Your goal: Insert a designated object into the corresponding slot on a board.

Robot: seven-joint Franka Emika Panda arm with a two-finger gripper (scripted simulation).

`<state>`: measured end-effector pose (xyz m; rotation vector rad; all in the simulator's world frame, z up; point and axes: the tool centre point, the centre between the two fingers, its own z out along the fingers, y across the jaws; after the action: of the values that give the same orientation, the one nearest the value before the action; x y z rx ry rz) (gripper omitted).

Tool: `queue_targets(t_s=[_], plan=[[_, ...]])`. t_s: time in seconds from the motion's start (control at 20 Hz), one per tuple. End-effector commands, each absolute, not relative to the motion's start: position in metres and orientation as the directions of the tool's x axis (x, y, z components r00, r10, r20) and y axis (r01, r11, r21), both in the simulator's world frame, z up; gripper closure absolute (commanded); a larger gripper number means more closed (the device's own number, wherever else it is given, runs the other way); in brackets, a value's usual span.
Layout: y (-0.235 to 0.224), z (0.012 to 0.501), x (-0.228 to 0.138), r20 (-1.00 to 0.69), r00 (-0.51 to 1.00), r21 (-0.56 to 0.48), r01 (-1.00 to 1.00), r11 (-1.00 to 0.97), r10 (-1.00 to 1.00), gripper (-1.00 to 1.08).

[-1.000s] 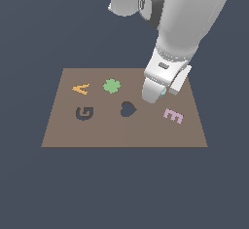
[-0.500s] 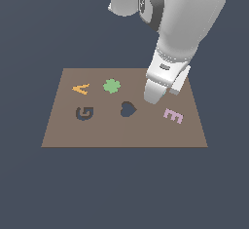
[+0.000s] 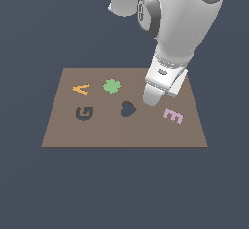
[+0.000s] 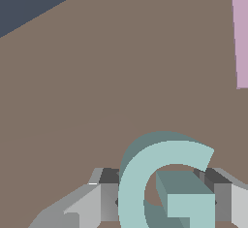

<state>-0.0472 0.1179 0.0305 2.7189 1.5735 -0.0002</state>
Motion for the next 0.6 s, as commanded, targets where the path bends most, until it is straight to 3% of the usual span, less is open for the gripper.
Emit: queue_targets(t_s=[0.0, 0.55], plan=[[0.1182, 0.0299, -0.0473, 0.000, 0.498, 0.000, 0.867, -0.498, 0.867, 1.08], [0.1180, 0.0305, -0.0460, 0.000, 0.505, 0.001, 0.863, -0.505, 0.863, 1.08]])
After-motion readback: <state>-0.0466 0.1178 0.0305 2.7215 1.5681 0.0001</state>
